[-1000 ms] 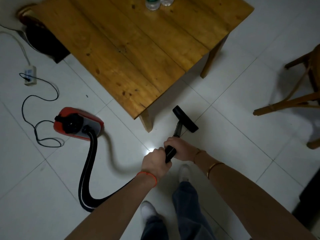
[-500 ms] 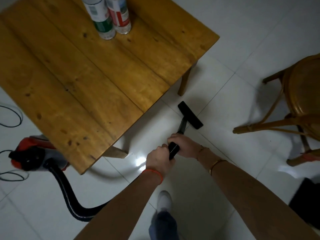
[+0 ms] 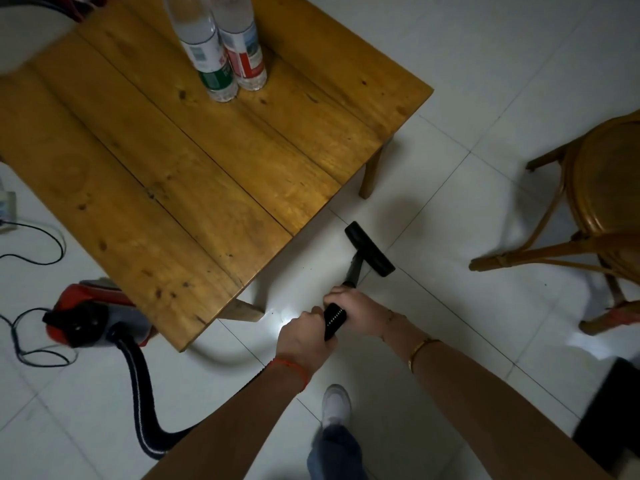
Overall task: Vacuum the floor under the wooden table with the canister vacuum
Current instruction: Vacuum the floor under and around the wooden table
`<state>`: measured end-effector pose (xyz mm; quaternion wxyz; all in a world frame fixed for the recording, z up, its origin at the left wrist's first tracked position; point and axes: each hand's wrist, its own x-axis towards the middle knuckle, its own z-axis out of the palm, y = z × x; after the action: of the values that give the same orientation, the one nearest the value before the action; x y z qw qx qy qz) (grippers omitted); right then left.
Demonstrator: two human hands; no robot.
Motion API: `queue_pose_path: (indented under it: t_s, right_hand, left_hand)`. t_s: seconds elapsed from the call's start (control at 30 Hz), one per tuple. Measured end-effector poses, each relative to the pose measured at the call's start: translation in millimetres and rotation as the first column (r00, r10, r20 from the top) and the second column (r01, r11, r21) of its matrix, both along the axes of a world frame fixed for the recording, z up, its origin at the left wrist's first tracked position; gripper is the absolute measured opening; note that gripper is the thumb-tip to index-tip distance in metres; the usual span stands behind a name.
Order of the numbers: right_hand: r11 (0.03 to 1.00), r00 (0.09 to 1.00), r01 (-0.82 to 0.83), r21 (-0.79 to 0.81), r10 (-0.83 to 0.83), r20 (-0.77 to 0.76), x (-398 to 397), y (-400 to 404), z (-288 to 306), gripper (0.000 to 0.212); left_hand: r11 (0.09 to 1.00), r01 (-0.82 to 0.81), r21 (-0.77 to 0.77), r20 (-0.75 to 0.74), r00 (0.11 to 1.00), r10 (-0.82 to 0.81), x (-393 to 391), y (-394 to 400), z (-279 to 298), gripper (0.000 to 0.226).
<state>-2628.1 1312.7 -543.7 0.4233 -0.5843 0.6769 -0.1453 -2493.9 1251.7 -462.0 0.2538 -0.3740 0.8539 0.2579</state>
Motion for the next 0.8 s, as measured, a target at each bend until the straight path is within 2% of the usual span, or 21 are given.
queue_pose_path:
  t_s: [0.33, 0.57, 0.8]
  right_hand:
    - [0.993, 0.998, 0.048, 0.112, -0.042, -0.054, 102, 16, 22, 0.018]
    - [0.987, 0.995, 0.097, 0.132, -0.092, -0.042, 211, 42, 21, 0.011]
    - [0.986, 0.994, 0.075, 0.148, -0.062, -0.089, 322, 54, 21, 0.011]
  left_hand:
    - [1.000, 0.021, 0.006, 0.027, 0.999, -0.022, 97, 13, 16, 0.028]
    - [0.997, 0.080, 0.022, 0.016, 0.997, -0.080, 202, 33, 22, 0.029]
    - [0.995, 0.096, 0.016, -0.002, 0.995, -0.096, 310, 41, 28, 0.025]
